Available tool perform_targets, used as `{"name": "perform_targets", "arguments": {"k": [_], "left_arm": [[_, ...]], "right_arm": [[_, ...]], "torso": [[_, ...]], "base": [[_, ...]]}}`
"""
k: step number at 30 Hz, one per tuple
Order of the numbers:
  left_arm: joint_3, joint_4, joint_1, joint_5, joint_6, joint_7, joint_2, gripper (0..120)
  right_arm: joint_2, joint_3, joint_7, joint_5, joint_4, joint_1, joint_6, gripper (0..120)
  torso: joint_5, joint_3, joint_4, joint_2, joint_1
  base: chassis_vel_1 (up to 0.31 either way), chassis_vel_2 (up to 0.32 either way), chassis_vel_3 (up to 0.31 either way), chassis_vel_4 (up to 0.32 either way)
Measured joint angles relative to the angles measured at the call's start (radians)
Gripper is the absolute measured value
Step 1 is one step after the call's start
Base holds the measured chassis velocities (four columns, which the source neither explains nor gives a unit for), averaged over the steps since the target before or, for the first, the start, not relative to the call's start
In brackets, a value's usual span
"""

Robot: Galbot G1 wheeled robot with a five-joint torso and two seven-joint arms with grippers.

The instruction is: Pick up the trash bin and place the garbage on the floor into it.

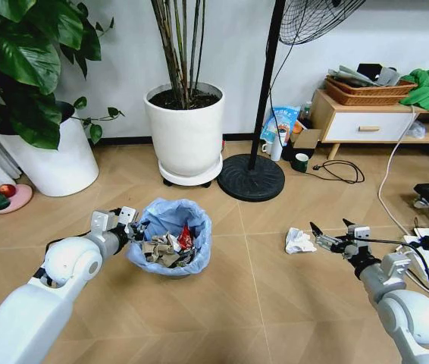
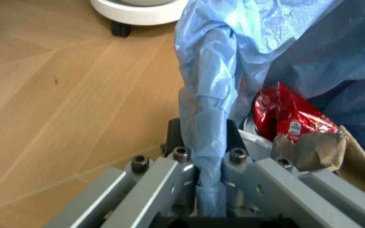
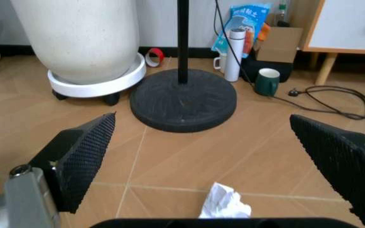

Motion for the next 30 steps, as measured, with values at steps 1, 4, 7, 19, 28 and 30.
{"name": "perform_targets", "arguments": {"k": [1,4,7,19,28,30], "left_arm": [[0.0,0.0,0.0,0.0,0.0,0.0,0.0,0],[0.001,0.002,-0.001,0.0,0.0,0.0,-0.001,0],[0.002,0.003,-0.001,0.001,0.0,0.0,-0.002,0],[0.001,0.005,-0.002,0.003,0.0,0.004,-0.01,0],[0.003,0.005,-0.002,0.006,0.0,0.004,-0.017,0],[0.005,0.005,-0.002,0.006,0.0,0.004,-0.017,0]], "right_arm": [[0.0,0.0,0.0,0.0,0.0,0.0,0.0,100],[0.004,-0.008,0.0,-0.002,-0.009,0.003,0.001,100],[0.004,-0.011,0.0,-0.002,-0.015,0.005,0.001,100],[-0.005,-0.045,0.006,-0.019,-0.154,0.055,0.001,100],[-0.034,-0.112,0.008,0.013,-0.355,0.157,-0.045,100],[-0.035,-0.128,0.008,0.015,-0.386,0.177,-0.047,100]], "torso": [[0.0,0.0,0.0,0.0,0.0],[-0.0001,0.0,0.0,0.0,0.0],[0.0004,0.0,0.0001,0.0,0.0],[0.0004,0.0,0.0001,0.0,0.0],[0.0002,0.0,-0.0001,0.0,0.0],[0.0001,0.0,0.0,0.0,0.0]], "base": [[-0.12,0.134,0.139,-0.143],[-0.123,0.152,0.134,-0.131],[-0.137,0.141,0.133,-0.146],[-0.118,0.119,0.12,-0.106],[0.009,-0.017,-0.012,0.004],[0.0,0.0,0.0,0.0]]}}
